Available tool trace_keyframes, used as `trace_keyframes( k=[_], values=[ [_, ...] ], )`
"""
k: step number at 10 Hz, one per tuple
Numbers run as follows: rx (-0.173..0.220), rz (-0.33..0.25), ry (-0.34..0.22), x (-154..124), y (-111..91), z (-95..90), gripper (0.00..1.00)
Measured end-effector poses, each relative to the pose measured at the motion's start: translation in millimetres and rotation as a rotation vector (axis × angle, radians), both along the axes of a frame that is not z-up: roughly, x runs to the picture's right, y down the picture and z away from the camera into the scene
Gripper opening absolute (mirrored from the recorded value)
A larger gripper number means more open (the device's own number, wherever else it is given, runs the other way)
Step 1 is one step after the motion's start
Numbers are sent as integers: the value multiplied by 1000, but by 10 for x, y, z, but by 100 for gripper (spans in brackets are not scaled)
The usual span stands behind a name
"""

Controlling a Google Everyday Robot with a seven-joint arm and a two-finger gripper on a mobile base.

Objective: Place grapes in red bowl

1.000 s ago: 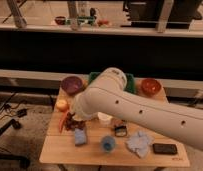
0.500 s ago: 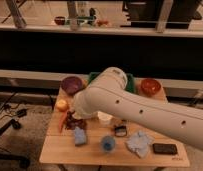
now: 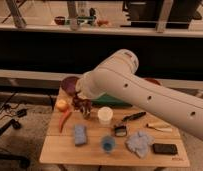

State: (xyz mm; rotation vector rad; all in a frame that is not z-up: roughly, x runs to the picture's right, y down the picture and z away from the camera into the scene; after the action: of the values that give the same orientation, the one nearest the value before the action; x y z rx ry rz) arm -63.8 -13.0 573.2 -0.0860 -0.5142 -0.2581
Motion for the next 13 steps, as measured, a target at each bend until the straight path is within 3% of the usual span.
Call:
trace_keyframes(
  k=[3, 9, 13],
  values=[
    [19, 90, 52, 506, -279, 155, 18],
    [10, 109, 62, 562, -289, 214, 18],
    [12, 207, 97, 841, -635, 531, 18]
  ],
)
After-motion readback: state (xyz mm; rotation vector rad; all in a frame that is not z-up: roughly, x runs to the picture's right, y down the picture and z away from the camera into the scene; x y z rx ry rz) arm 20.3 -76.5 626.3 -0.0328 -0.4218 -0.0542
